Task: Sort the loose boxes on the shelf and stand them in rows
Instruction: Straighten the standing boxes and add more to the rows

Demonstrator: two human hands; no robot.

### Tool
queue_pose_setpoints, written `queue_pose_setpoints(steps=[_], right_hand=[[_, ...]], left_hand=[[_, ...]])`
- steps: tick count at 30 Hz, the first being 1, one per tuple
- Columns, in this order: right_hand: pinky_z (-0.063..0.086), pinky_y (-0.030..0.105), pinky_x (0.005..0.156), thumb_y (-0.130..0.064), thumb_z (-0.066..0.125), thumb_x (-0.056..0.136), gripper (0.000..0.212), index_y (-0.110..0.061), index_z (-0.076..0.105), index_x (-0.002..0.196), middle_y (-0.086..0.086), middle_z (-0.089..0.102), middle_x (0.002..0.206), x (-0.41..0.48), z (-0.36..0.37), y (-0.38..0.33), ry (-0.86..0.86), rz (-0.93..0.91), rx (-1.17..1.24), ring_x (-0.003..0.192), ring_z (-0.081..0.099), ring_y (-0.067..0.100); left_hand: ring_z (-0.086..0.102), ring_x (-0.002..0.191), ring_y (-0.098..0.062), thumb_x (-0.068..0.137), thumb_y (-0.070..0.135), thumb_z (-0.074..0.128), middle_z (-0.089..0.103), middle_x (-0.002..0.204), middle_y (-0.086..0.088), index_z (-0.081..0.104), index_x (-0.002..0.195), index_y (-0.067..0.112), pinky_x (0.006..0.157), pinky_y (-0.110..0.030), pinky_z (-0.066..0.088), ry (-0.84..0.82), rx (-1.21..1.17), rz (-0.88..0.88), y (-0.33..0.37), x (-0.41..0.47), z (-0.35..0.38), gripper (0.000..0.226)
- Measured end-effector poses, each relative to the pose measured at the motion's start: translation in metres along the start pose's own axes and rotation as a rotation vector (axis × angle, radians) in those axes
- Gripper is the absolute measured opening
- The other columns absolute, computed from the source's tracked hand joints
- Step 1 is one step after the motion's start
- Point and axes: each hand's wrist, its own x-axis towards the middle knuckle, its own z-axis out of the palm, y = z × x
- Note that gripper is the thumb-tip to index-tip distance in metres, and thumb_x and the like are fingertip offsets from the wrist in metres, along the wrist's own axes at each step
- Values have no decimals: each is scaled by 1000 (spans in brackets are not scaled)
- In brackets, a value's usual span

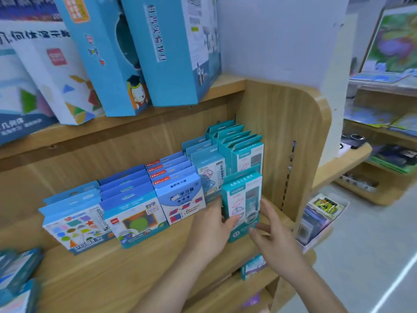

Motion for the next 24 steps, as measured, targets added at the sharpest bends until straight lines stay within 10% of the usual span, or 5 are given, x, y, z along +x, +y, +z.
queue_pose_setpoints(steps=[7,11,16,24], right_hand=[[47,32,101,-9,57,90,72,-50,23,138,-18,43,141,32,-13,16,130,-14,-15,127,43,-1],[50,35,97,-9,59,89,73,-41,22,144,-13,45,141,51,-19,25,130,-8,-21,125,46,4],[42,0,82,-8,59,90,86,-54,3,136,-13,44,142,60,-15,29,27,19,-4,122,48,2],[44,7,87,-5,56,89,95,-58,-9,133,-9,34,149,76,-11,34,19,-33,-70,125,47,5]], left_hand=[[66,93,-17,90,32,61,69,109,0,45,116,22,73,-39,56,126,-55,7,19,43,27,33],[65,91,-14,87,23,66,67,109,3,44,119,21,75,-39,55,193,-130,13,24,57,39,39],[65,94,-12,83,15,70,59,121,3,36,124,27,76,-37,57,243,-146,44,19,64,50,55],[63,102,-22,87,19,65,51,133,-2,23,135,25,79,-43,55,261,-26,52,18,71,51,64]])
